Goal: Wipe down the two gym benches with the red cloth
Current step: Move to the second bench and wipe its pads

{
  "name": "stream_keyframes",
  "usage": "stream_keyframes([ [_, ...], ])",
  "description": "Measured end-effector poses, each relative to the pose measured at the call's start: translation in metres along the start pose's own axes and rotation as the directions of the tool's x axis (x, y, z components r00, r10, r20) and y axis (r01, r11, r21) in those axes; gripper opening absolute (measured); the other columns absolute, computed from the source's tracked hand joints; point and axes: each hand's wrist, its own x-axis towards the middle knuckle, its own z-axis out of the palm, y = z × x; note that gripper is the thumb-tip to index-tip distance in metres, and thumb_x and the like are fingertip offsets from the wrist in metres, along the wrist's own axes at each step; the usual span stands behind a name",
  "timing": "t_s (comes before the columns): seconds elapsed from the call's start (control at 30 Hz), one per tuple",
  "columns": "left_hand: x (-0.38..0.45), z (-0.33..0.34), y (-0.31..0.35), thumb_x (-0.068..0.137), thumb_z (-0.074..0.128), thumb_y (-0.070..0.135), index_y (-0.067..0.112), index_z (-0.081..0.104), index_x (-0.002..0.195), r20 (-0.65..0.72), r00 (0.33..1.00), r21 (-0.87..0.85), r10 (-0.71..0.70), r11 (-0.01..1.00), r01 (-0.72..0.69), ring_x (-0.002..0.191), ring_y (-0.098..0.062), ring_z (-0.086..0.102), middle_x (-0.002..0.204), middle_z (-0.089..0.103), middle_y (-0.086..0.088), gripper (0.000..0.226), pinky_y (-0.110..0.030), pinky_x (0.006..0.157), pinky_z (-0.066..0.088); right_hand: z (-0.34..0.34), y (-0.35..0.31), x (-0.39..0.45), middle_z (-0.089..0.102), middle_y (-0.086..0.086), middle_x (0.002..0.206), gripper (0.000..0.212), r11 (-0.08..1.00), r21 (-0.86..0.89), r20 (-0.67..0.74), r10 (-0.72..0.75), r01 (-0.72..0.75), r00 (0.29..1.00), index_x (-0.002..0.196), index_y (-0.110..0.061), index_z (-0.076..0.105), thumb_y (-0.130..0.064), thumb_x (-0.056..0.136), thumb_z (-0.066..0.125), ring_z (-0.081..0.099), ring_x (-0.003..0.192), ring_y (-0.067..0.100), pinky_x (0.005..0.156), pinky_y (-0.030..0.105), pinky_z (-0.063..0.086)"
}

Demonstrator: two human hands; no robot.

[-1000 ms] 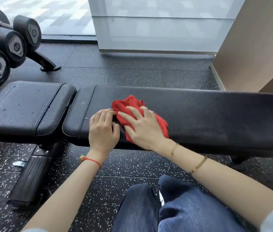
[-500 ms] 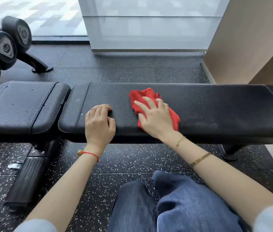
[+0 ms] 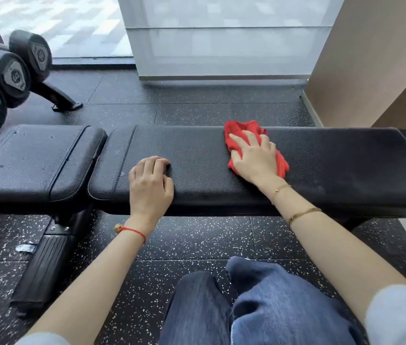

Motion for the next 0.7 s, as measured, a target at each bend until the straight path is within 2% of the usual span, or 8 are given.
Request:
stream_keyframes([
  [0.17, 0.008, 0.000, 0.006, 0.087, 0.056, 0.018, 0.014, 0.061, 0.117, 0.034, 0.998, 0.029, -0.046, 0.999, 0.045, 0.122, -0.031, 0.048, 0.124, 0.059, -0.008, 0.031, -0.047, 0.103, 0.036, 0.001, -0.035, -0.017, 0.037, -0.008, 0.152, 0.050, 0.971, 0.018, 0.047, -0.239, 0.239, 0.970, 0.142, -0.044, 0.042, -0.044, 0.092, 0.045, 0.034, 0.132, 0.033, 0.111, 0.042, 0.024],
  [0.23, 0.015, 0.002, 0.014, 0.086, 0.053, 0.022, 0.014, 0.061, 0.120, 0.056, 0.998, 0.025, -0.042, 0.999, 0.041, 0.123, -0.031, 0.048, 0.126, 0.059, -0.008, 0.036, -0.047, 0.105, 0.035, -0.001, -0.029, -0.037, 0.041, -0.009, 0.149, 0.050, 0.941, 0.038, 0.035, -0.339, 0.337, 0.940, 0.140, -0.044, 0.044, -0.043, 0.090, 0.047, 0.037, 0.130, 0.031, 0.109, 0.042, 0.026],
  [0.3, 0.023, 0.007, 0.024, 0.086, 0.054, 0.021, 0.014, 0.060, 0.123, 0.076, 0.997, 0.010, -0.007, 1.000, 0.006, 0.124, -0.030, 0.049, 0.127, 0.059, -0.007, 0.038, -0.046, 0.107, 0.034, -0.003, -0.012, -0.052, 0.044, -0.011, 0.147, 0.050, 0.926, 0.066, 0.012, -0.374, 0.373, 0.927, 0.138, -0.045, 0.047, -0.044, 0.089, 0.045, 0.040, 0.127, 0.029, 0.107, 0.043, 0.030],
  [0.4, 0.032, 0.016, 0.042, 0.087, 0.056, 0.019, 0.014, 0.060, 0.124, 0.091, 0.995, -0.027, 0.035, 0.999, -0.033, 0.124, -0.029, 0.049, 0.128, 0.059, -0.005, 0.037, -0.046, 0.107, 0.033, -0.009, 0.027, -0.047, 0.044, -0.013, 0.146, 0.048, 0.961, 0.071, -0.021, -0.268, 0.269, 0.963, 0.137, -0.045, 0.048, -0.044, 0.089, 0.044, 0.040, 0.126, 0.027, 0.106, 0.042, 0.031],
  [0.5, 0.035, 0.025, 0.056, 0.089, 0.052, 0.023, 0.015, 0.060, 0.125, 0.104, 0.992, -0.040, 0.073, 0.997, -0.069, 0.125, -0.028, 0.049, 0.129, 0.059, -0.003, 0.038, -0.045, 0.107, 0.034, -0.011, 0.062, -0.017, 0.041, -0.010, 0.149, 0.047, 0.998, 0.021, -0.031, -0.051, 0.052, 0.998, 0.138, -0.045, 0.046, -0.042, 0.092, 0.049, 0.038, 0.128, 0.030, 0.108, 0.042, 0.027],
  [0.57, 0.035, 0.029, 0.058, 0.090, 0.048, 0.027, 0.017, 0.060, 0.125, 0.107, 0.991, -0.031, 0.084, 0.996, -0.081, 0.125, -0.026, 0.049, 0.129, 0.059, -0.002, 0.039, -0.044, 0.107, 0.034, -0.011, 0.066, 0.005, 0.038, -0.008, 0.151, 0.047, 0.997, 0.016, -0.019, 0.079, -0.079, 0.997, 0.139, -0.044, 0.045, -0.042, 0.093, 0.046, 0.035, 0.131, 0.032, 0.109, 0.042, 0.025],
  [0.63, 0.035, 0.031, 0.057, 0.090, 0.046, 0.029, 0.018, 0.061, 0.123, 0.103, 0.991, -0.036, 0.085, 0.996, -0.082, 0.124, -0.025, 0.049, 0.129, 0.059, 0.000, 0.039, -0.043, 0.107, 0.034, -0.009, 0.051, 0.019, 0.037, -0.007, 0.151, 0.047, 0.995, -0.001, -0.014, 0.104, -0.104, 0.995, 0.140, -0.043, 0.044, -0.042, 0.093, 0.045, 0.034, 0.130, 0.033, 0.108, 0.042, 0.024],
  [0.7, 0.035, 0.031, 0.056, 0.089, 0.046, 0.029, 0.018, 0.062, 0.123, 0.100, 0.991, -0.031, 0.086, 0.996, -0.083, 0.124, -0.025, 0.049, 0.129, 0.059, 0.000, 0.039, -0.043, 0.107, 0.034, -0.006, 0.025, 0.019, 0.039, -0.007, 0.150, 0.047, 1.000, 0.001, 0.003, -0.002, 0.002, 1.000, 0.139, -0.042, 0.045, -0.041, 0.092, 0.046, 0.036, 0.129, 0.032, 0.107, 0.041, 0.026],
])
